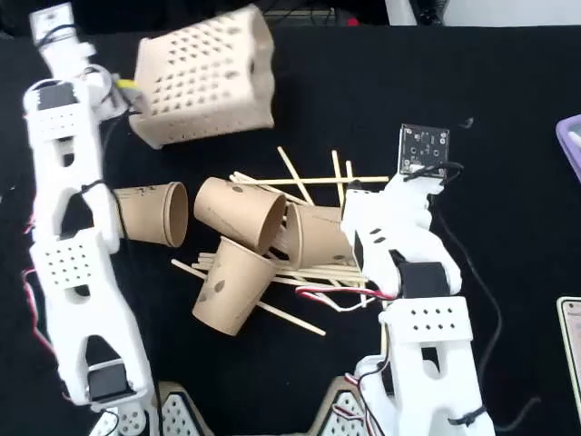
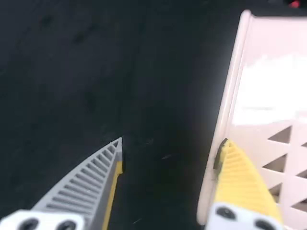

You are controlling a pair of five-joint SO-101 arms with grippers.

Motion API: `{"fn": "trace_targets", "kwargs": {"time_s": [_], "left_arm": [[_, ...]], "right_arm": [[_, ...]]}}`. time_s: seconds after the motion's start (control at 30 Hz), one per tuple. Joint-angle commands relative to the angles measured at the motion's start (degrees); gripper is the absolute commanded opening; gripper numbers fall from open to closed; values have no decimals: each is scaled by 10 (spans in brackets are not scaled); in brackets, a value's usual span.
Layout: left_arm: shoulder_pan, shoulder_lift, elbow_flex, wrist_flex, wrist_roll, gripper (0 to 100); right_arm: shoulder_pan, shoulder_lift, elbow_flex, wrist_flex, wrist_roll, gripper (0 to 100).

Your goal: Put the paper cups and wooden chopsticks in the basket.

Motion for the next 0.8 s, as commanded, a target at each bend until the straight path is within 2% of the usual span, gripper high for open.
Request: {"fn": "trace_targets", "kwargs": {"time_s": [0.0, 0.17, 0.3, 0.47, 0.6, 0.77], "left_arm": [[4, 18, 7, 63, -35, 309], [7, 21, 8, 65, -52, 227], [1, 15, 12, 67, -52, 221], [-30, 14, -40, 123, -52, 221], [-76, 14, -174, 202, -50, 221], [-106, 16, -433, 286, -4, 222]], "right_arm": [[-4, 2, -4, -12, -4, 209], [-4, 2, -4, -11, -4, 209], [-4, 2, -3, -9, -4, 209], [-4, 2, -3, -9, -4, 209], [-5, 2, -3, -9, -4, 209], [-5, 2, -4, -12, -4, 209]]}}
